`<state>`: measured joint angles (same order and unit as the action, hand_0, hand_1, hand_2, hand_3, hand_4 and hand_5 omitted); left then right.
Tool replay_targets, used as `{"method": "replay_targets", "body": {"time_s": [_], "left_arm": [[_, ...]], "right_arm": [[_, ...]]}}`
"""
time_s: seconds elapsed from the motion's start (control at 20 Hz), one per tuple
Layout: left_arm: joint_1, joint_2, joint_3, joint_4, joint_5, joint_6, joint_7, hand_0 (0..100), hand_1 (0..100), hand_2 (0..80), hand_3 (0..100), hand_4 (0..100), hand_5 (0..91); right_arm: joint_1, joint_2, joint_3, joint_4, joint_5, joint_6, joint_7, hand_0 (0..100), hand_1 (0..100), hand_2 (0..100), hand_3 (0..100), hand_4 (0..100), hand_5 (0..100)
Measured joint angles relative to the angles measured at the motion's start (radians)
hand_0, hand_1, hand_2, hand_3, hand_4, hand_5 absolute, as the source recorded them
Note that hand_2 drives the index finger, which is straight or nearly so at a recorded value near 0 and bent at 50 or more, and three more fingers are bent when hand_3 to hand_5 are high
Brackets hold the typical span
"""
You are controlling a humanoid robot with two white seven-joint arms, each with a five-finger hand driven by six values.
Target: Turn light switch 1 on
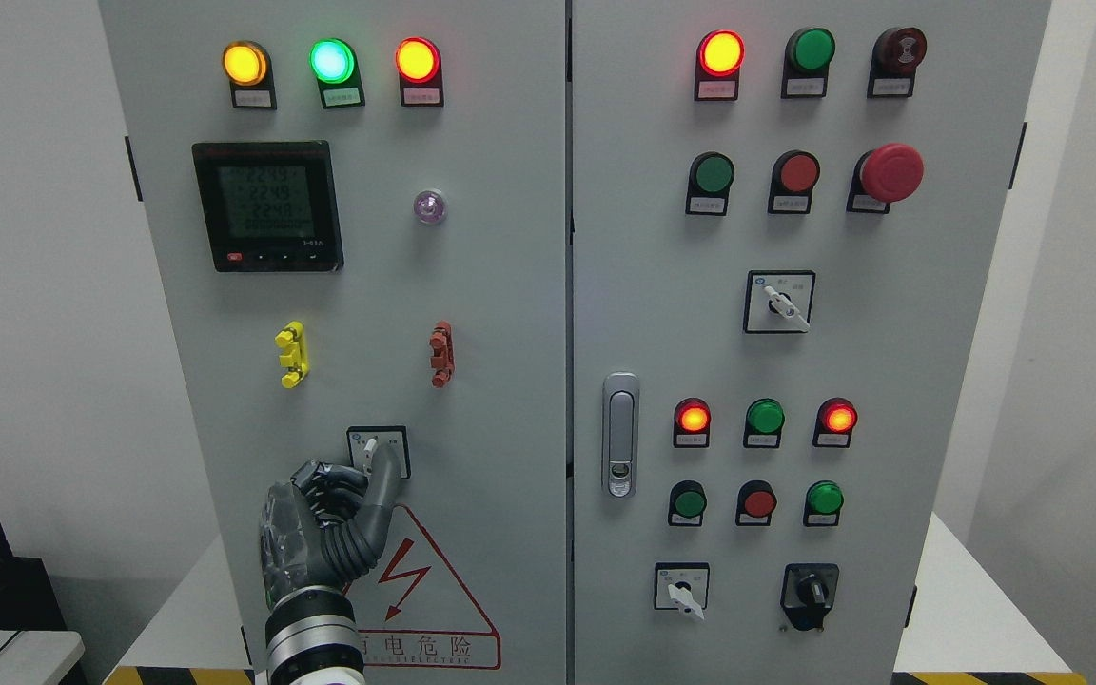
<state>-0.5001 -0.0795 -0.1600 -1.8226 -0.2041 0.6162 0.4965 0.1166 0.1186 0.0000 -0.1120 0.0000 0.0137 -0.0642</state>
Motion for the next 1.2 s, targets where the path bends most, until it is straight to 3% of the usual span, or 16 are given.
{"method": "replay_targets", "body": {"time_s": [1.2], "left_arm": [[0.0, 0.0, -0.001, 0.002, 0.0, 0.0, -0.006, 40, 42, 65.5, 85, 81, 65.1]], "right_arm": [[0.0, 0.0, 0.0, 0.0, 0.0, 0.0, 0.0, 12, 39, 0, 0, 0, 0]]}}
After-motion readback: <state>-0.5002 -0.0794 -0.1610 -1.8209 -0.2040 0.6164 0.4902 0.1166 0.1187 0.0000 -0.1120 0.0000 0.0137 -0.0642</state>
